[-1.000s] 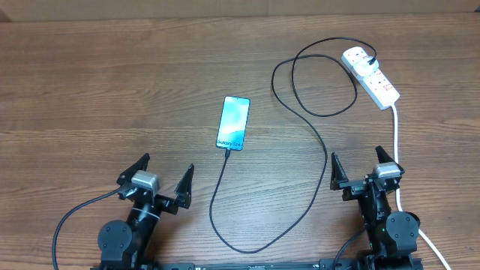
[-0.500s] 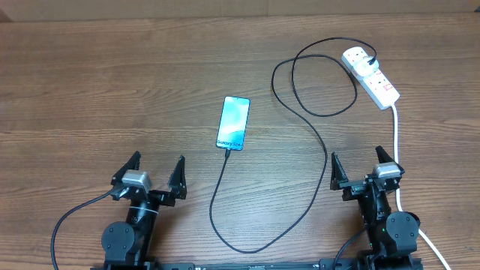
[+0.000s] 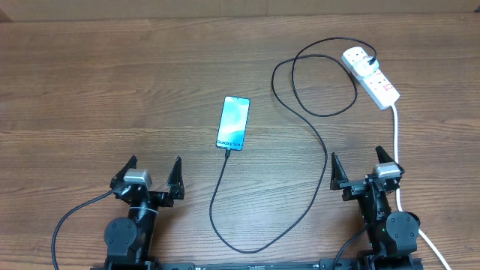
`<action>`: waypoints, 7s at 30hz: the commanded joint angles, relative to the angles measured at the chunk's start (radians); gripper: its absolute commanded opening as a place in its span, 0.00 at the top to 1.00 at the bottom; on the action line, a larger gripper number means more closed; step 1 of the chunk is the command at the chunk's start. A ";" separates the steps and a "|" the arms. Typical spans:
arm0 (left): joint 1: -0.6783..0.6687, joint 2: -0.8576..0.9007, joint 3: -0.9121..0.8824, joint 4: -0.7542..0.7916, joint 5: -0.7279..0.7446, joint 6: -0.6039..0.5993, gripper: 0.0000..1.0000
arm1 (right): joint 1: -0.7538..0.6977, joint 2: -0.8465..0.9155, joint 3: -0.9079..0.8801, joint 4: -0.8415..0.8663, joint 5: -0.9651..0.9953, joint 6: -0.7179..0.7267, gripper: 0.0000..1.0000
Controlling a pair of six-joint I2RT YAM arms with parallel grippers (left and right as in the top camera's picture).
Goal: Plug charger to phone and switch on socket
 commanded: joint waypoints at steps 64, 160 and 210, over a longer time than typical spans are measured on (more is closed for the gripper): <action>0.039 -0.012 -0.005 -0.004 -0.106 0.150 0.00 | -0.004 -0.011 -0.010 0.006 0.008 0.003 0.00; 0.061 -0.011 -0.005 0.000 -0.111 0.115 0.00 | -0.004 -0.011 -0.010 0.006 0.009 0.003 0.00; 0.061 -0.011 -0.005 0.000 -0.111 0.115 0.00 | -0.004 -0.011 -0.010 0.006 0.016 0.041 0.00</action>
